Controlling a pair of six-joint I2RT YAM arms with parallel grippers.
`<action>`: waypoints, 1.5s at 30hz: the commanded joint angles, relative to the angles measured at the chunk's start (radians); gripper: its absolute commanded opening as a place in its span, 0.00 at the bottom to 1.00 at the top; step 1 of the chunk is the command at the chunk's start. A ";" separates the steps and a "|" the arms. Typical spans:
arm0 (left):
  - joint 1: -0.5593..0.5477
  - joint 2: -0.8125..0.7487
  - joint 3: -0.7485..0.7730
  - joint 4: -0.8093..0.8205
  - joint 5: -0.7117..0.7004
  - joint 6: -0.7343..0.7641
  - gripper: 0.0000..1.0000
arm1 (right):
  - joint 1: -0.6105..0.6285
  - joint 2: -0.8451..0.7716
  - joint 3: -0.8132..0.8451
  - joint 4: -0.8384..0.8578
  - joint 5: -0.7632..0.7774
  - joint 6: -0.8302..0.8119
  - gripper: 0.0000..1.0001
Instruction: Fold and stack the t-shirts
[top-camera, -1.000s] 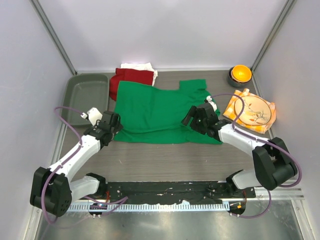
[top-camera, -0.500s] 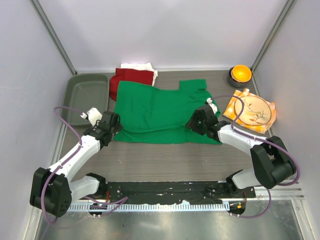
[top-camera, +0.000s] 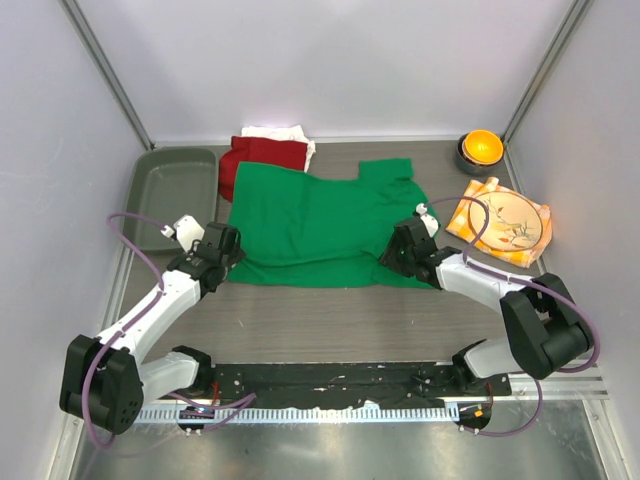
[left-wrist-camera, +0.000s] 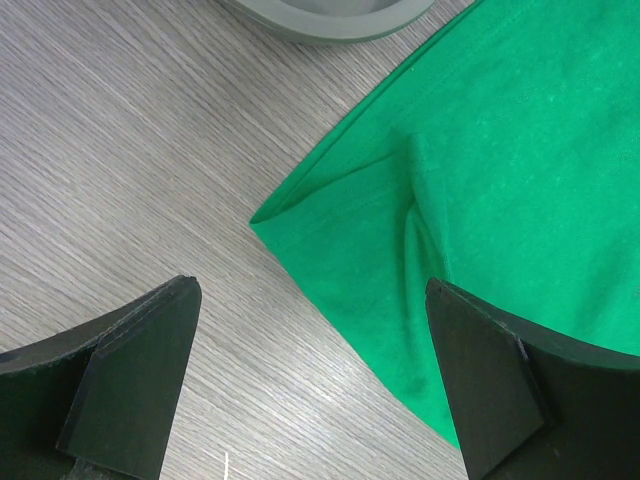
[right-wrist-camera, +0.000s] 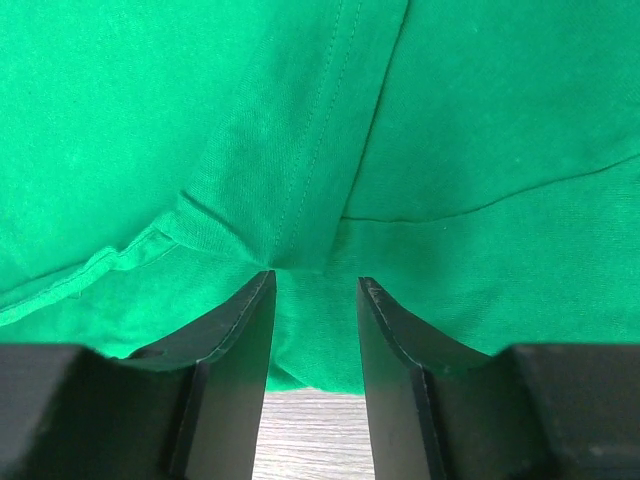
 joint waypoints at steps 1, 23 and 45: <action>-0.002 -0.007 0.022 0.005 -0.046 0.011 1.00 | 0.006 0.003 0.006 0.057 0.028 -0.007 0.43; -0.002 -0.003 0.025 -0.006 -0.061 0.014 1.00 | 0.004 0.092 0.069 0.106 0.034 -0.023 0.20; -0.004 -0.006 0.025 -0.011 -0.065 0.017 1.00 | 0.006 0.164 0.339 0.063 0.080 -0.086 0.01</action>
